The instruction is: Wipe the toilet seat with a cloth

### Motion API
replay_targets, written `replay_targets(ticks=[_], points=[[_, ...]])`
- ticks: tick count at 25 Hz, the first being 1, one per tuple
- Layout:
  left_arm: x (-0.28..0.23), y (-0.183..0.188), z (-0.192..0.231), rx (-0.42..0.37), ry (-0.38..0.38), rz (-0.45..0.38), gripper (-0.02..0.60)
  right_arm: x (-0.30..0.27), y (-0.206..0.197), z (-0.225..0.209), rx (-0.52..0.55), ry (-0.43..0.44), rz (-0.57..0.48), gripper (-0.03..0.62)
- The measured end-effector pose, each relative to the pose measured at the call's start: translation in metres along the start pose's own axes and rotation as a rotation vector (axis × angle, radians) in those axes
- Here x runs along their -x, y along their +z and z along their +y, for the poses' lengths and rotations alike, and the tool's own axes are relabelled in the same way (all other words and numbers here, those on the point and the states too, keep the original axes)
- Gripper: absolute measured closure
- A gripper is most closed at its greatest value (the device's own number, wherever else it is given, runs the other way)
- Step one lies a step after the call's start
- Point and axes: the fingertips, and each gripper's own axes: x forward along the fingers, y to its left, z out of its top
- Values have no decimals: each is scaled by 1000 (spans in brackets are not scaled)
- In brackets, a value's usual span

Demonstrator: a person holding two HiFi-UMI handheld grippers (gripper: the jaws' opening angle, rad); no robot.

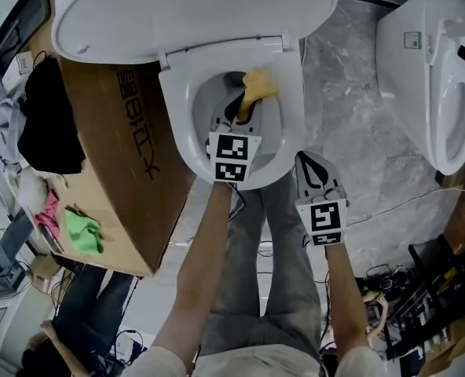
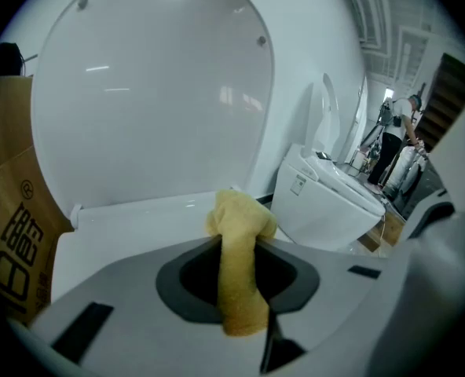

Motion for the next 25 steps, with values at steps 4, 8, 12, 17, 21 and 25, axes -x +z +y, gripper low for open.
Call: replay_targets(ticks=[4, 8, 12, 17, 21, 25], points=[[51, -9, -18, 20, -2, -32, 482, 11, -3, 14, -23, -11, -12, 586], [116, -32, -37, 55, 8, -19, 482, 29, 1, 38, -31, 2, -25, 586], [194, -50, -47, 115, 38, 21, 482, 52, 19, 63, -21, 20, -54, 586], [275, -9, -56, 120, 64, -38, 482, 105, 76, 89, 22, 59, -126, 586], [331, 46, -59, 60, 66, -118, 483, 163, 131, 113, 93, 73, -206, 586], [391, 108, -71, -5, 55, -213, 485, 234, 188, 139, 177, 53, -300, 588]])
